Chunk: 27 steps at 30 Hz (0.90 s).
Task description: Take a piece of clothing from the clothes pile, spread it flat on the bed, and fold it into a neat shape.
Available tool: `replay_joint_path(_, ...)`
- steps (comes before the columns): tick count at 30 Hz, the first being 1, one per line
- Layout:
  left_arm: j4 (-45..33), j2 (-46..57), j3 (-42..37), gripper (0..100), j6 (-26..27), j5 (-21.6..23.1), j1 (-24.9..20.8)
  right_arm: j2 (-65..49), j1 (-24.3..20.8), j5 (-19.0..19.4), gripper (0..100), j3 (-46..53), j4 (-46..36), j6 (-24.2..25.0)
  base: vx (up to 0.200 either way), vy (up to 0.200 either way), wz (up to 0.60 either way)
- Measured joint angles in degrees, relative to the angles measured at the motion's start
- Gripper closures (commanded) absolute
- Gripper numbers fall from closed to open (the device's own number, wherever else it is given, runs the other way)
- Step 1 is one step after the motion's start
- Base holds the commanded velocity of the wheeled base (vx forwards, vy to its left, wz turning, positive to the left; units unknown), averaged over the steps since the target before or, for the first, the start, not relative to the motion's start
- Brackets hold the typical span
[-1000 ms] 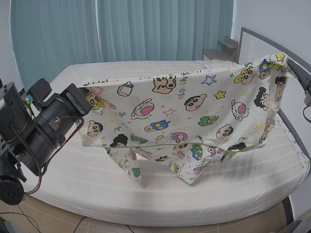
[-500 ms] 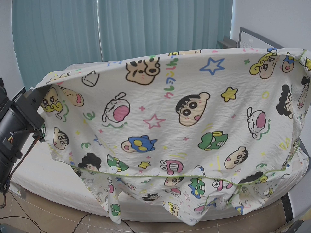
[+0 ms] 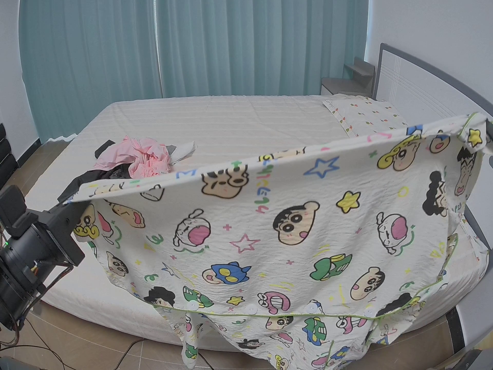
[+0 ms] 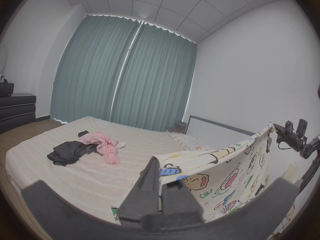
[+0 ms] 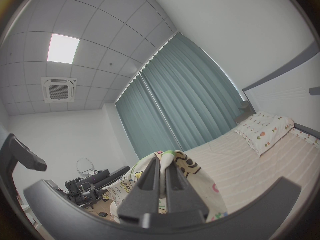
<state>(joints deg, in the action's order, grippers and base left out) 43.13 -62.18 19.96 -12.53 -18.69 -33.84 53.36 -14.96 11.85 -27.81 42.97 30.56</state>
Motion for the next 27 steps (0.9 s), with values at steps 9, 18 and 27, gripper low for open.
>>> replay_joint_path(9,0.3,-8.7,1.0,100,-3.5,0.2,2.9,6.0,2.6,0.0,100,2.7,0.5,-1.0,0.089,0.0,0.0)
replay_joint_path(18,0.5,-20.7,9.8,100,-6.9,0.5,6.0,16.5,4.8,0.1,100,2.5,8.1,-1.2,0.2,0.0,0.0)
replay_joint_path(27,0.5,-34.6,20.0,100,-7.3,0.8,8.3,30.7,6.5,-0.1,100,0.3,17.9,-1.2,0.2,0.0,0.0)
